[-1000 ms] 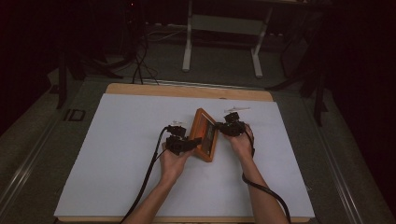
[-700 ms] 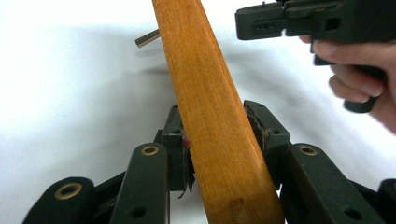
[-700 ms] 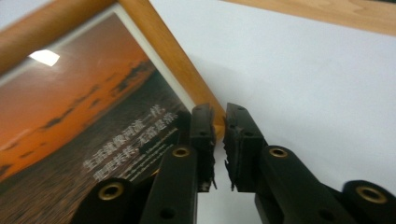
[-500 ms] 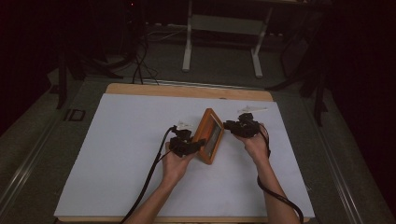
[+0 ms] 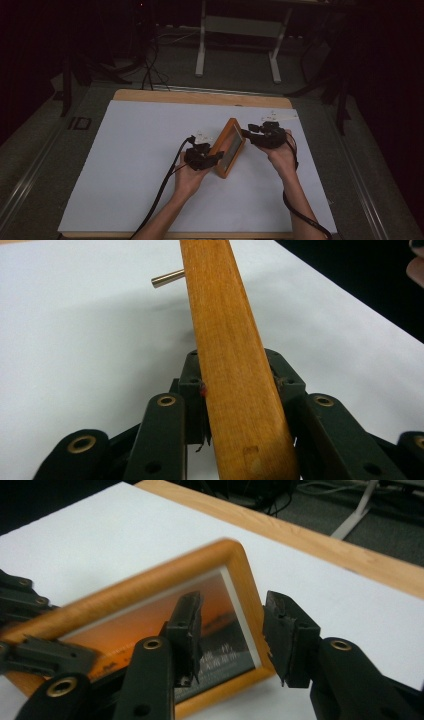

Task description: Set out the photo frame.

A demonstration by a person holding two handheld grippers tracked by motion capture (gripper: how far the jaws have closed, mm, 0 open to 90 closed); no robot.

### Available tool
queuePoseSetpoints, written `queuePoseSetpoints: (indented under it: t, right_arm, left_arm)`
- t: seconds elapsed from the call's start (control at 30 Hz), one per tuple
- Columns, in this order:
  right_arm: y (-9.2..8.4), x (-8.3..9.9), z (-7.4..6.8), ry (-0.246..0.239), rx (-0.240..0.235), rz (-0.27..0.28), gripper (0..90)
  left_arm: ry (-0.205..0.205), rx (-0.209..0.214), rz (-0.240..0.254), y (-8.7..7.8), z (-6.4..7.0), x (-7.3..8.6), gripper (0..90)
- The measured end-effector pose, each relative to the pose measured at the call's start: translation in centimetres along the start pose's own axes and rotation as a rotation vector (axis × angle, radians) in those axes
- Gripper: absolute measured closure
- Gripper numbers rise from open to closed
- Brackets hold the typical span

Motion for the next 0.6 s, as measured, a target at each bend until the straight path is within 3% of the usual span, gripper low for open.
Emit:
queuePoseSetpoints:
  t: [0.2,0.43,0.53,0.6]
  right_arm:
    - [-1.0,-1.0,-0.8,-0.036,-0.003,0.029,55.1]
    - [-1.3,-0.9,-0.9,-0.048,-0.002,0.029,54.8]
    - [-1.4,-0.6,-0.9,-0.050,-0.002,0.025,54.6]
    - [-1.5,-0.5,-0.9,-0.053,-0.004,0.025,54.2]
  left_arm:
    - [0.048,0.032,-0.002,0.4,0.9,-0.1,68.8]
    - [0.100,0.066,0.007,0.4,1.7,0.1,69.5]
    - [0.140,0.095,0.011,0.3,2.1,0.2,69.6]
    - [0.195,0.118,0.012,0.2,2.7,0.4,69.6]
Point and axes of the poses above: each handheld gripper's, and its own axes: y roughly forward along the jaws, x roughly out of its underside, z roughly to its right, the point moved 9 cm from there along y, roughly forward along the jaws, and after that the axes turned 4 degrees about x, right-handed, at the moved point
